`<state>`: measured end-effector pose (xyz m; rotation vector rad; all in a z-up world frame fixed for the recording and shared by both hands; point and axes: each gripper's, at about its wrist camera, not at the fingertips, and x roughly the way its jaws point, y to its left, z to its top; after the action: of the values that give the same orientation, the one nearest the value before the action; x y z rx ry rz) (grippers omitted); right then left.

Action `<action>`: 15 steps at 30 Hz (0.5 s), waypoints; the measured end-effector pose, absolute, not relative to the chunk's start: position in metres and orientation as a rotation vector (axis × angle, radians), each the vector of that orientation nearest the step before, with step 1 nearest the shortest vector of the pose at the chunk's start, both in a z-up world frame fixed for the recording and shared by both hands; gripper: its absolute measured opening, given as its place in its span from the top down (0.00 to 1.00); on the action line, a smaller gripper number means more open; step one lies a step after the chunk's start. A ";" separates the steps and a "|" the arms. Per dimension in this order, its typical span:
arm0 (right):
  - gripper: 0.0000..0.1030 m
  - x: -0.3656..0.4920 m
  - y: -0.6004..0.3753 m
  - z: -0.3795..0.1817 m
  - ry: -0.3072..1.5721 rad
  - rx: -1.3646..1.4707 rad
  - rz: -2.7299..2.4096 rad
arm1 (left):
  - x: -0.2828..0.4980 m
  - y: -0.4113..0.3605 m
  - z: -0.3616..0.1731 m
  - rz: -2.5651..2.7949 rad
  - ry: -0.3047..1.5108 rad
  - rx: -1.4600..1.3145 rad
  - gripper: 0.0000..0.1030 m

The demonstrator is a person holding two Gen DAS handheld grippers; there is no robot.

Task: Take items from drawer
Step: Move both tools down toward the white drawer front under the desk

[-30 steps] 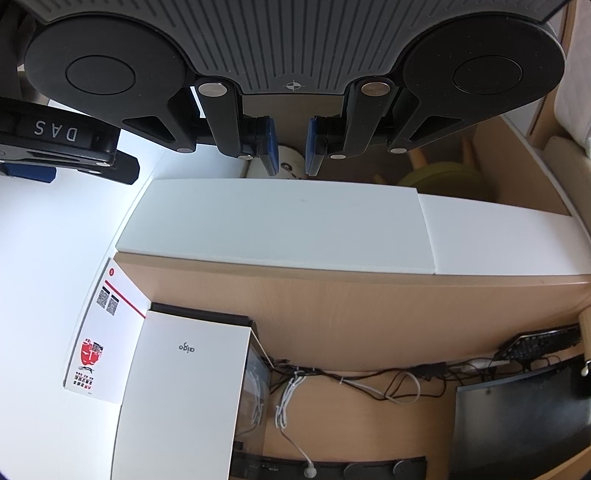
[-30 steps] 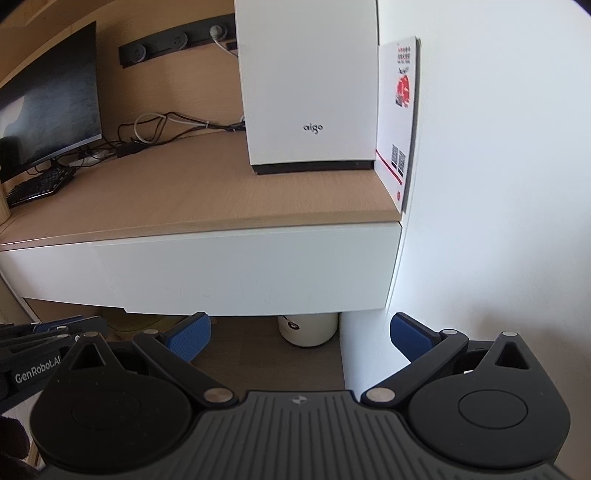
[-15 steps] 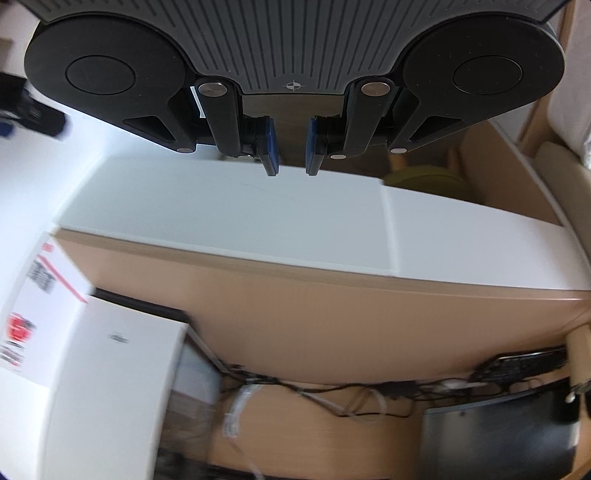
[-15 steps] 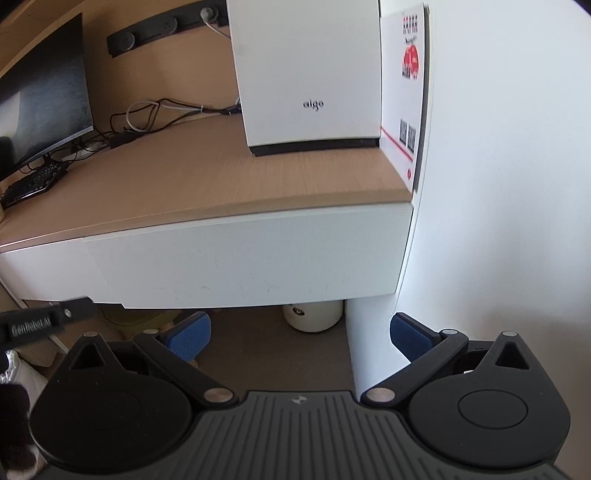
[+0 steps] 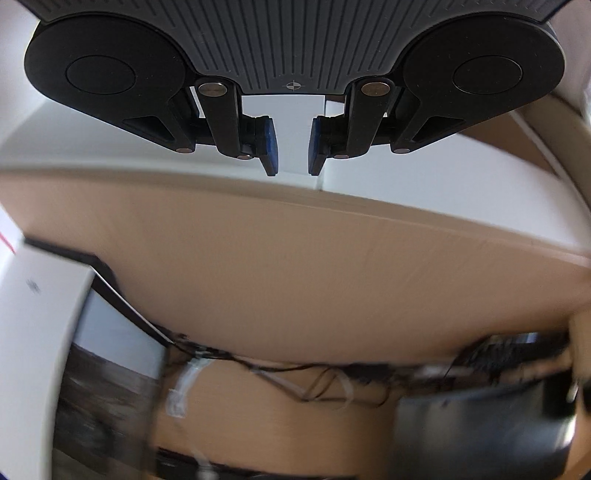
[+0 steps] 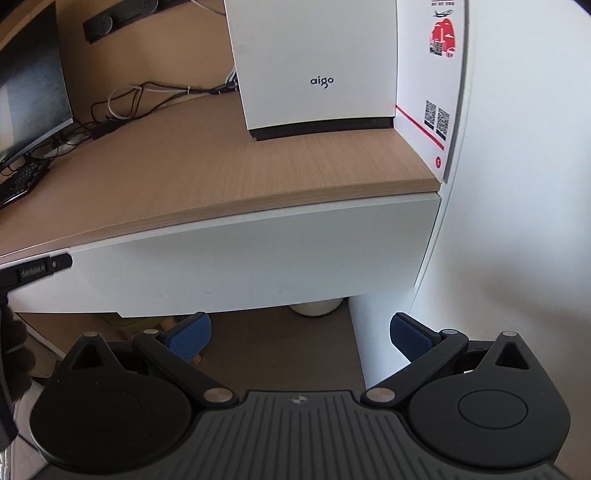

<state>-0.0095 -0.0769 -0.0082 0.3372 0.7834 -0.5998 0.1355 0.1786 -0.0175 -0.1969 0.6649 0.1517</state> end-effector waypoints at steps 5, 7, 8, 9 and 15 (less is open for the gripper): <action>0.00 0.006 -0.075 -0.018 0.835 0.310 -0.616 | 0.151 0.211 -0.029 0.144 0.714 -0.314 0.81; 0.00 0.015 -0.077 -0.025 0.865 0.310 -0.639 | 0.152 0.219 -0.033 0.122 0.731 -0.351 0.81; 0.00 0.019 -0.078 -0.027 0.880 0.317 -0.651 | 0.153 0.221 -0.034 0.102 0.734 -0.368 0.81; 0.00 0.022 -0.078 -0.028 0.883 0.328 -0.646 | 0.153 0.224 -0.034 0.080 0.732 -0.376 0.81; 0.00 0.035 -0.067 -0.031 0.894 0.306 -0.600 | 0.155 0.234 -0.037 -0.008 0.719 -0.397 0.81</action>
<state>0.0351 -0.0672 -0.0309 0.3061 0.8938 -0.6000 0.1550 0.2336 -0.0368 -0.3969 0.7193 -0.0085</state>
